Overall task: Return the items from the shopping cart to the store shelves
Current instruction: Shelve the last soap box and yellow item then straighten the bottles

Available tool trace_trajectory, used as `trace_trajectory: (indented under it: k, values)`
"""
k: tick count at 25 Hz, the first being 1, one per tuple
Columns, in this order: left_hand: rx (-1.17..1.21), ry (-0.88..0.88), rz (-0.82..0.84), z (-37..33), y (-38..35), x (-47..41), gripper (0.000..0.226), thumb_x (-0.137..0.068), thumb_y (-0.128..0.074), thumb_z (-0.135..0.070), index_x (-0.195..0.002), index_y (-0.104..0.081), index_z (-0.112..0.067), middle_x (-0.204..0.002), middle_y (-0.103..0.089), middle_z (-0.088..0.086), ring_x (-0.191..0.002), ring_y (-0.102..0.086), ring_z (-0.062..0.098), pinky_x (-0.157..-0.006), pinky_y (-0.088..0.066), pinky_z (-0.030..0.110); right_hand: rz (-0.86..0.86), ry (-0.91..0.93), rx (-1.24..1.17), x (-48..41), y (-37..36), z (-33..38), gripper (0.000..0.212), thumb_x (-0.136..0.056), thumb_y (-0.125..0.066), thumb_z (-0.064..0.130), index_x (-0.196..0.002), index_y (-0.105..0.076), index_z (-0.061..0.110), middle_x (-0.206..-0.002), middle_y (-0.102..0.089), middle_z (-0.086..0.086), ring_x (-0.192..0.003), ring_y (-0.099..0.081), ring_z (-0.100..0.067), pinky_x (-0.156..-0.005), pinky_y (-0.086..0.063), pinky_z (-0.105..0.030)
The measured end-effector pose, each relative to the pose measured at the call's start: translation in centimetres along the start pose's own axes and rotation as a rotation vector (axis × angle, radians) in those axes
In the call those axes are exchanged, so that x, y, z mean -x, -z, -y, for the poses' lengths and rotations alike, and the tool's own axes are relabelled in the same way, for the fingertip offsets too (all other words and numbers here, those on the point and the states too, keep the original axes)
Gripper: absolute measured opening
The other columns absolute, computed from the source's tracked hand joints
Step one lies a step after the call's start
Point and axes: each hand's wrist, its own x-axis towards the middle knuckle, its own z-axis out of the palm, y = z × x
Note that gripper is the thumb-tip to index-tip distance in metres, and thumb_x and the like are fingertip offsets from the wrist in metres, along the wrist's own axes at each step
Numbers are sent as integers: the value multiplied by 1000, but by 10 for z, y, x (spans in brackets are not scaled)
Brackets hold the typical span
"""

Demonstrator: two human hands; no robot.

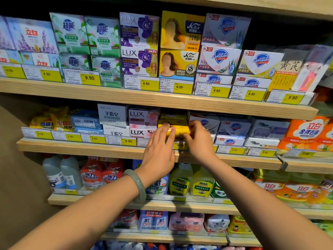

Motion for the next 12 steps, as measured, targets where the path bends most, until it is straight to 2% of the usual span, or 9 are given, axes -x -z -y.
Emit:
trace_trajectory:
  k: [3, 5, 8, 10, 12]
  values:
    - [-20, 25, 20, -4, 2, -9, 71, -94, -42, -30, -151, -5, -10, -159, -7, 11, -148, 0, 28, -119, 2, 36, -16, 80, 95, 2, 3, 0, 27, -90, -56, 15, -116, -49, 12, -107, -59, -9, -101, -58, -28, -77, -47, -36]
    - [-34, 37, 51, -6, 3, -14, 71, -95, -41, -31, -151, -3, -9, -159, -6, 13, -148, 0, 28, -119, 4, 36, -21, 150, 313, 2, 8, -4, 37, -88, -56, 17, -124, -48, 14, -118, -51, -13, -109, -51, -31, -82, -47, -41]
    - [-43, 46, 82, -5, 2, -16, 72, -95, -40, -31, -151, 0, -11, -159, -4, 14, -148, 1, 29, -119, 5, 36, -76, 264, 695, -6, 18, -5, 51, -81, -62, 22, -130, -48, 18, -123, -45, -15, -112, -43, -35, -85, -40, -42]
    - [-50, 43, 92, -4, 1, -16, 72, -96, -40, -29, -151, 2, -13, -159, -3, 15, -148, 1, 30, -118, 5, 36, -58, 280, 811, -9, 19, -6, 47, -83, -59, 27, -129, -49, 21, -128, -46, -14, -118, -38, -35, -94, -32, -44]
    - [-49, 41, 98, -3, 0, -16, 72, -96, -40, -28, -151, 4, -15, -159, -1, 14, -148, 3, 30, -118, 5, 36, 25, 248, 830, -8, 18, -9, 56, -83, -58, 29, -135, -40, 23, -135, -44, -13, -125, -35, -35, -103, -28, -45]
